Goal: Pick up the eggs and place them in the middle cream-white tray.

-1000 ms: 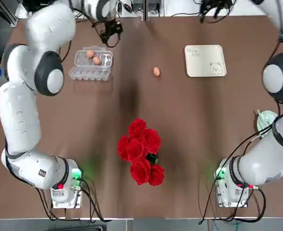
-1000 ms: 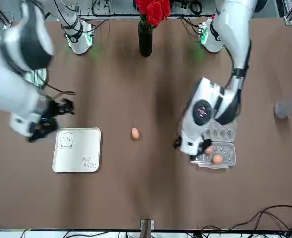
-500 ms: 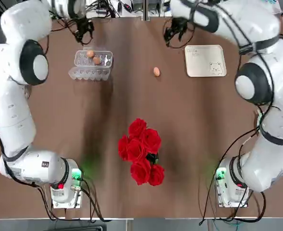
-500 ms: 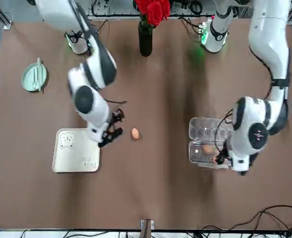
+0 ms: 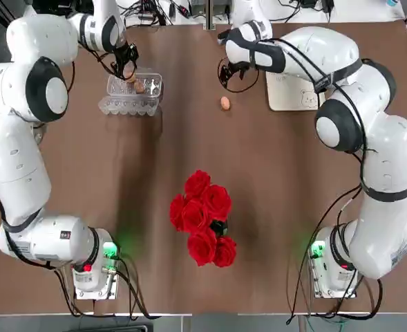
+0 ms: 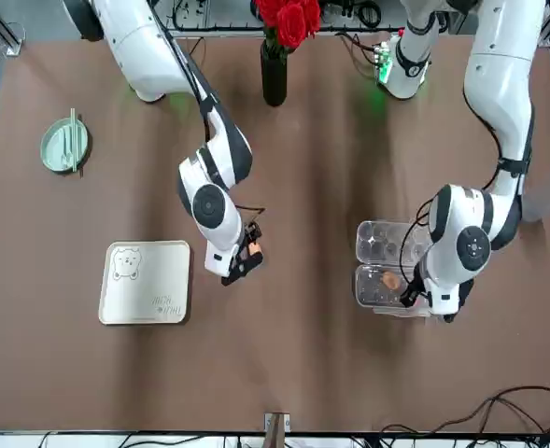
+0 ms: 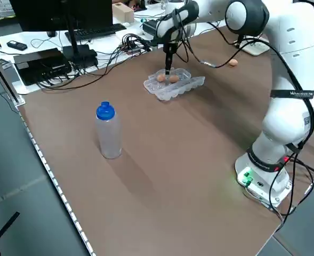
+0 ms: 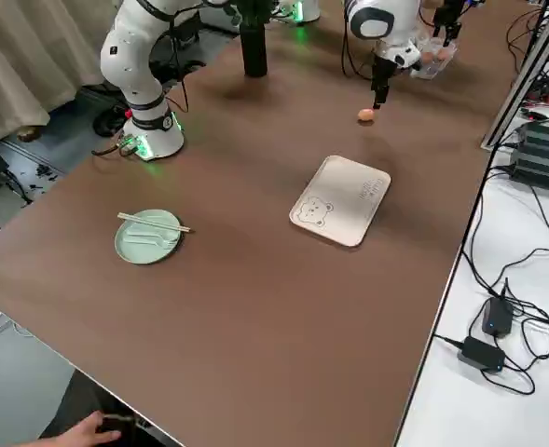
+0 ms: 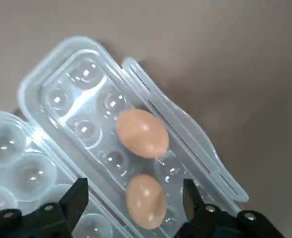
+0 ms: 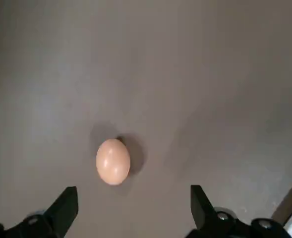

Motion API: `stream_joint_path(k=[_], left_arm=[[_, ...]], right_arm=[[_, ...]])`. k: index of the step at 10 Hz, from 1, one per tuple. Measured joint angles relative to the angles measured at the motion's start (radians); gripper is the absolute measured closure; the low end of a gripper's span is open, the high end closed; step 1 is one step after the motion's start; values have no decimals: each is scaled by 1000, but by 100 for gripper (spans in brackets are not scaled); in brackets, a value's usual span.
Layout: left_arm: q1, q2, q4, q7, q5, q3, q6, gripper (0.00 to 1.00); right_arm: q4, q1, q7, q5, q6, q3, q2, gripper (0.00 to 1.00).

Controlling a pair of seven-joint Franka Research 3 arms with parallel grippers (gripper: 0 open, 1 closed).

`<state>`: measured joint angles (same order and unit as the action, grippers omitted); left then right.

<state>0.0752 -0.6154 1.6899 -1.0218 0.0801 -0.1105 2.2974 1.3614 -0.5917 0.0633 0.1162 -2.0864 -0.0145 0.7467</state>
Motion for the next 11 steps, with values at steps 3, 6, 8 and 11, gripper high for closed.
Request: stream_joint_path(k=[3, 6, 8, 11], left_arm=[[16, -32, 23, -51, -18, -2, 46, 17], [38, -53, 24, -105, -18, -3, 57, 22], [46, -65, 24, -106, -18, -2, 53, 32], [42, -64, 23, -106, -18, -2, 51, 50]], right_arm=[[0, -19, 57, 0, -111, -1, 70, 0], [0, -30, 64, -7, -123, -6, 108, 0], [-1, -47, 71, -11, -122, -8, 121, 0], [-1, -72, 88, -36, -123, -12, 144, 3]])
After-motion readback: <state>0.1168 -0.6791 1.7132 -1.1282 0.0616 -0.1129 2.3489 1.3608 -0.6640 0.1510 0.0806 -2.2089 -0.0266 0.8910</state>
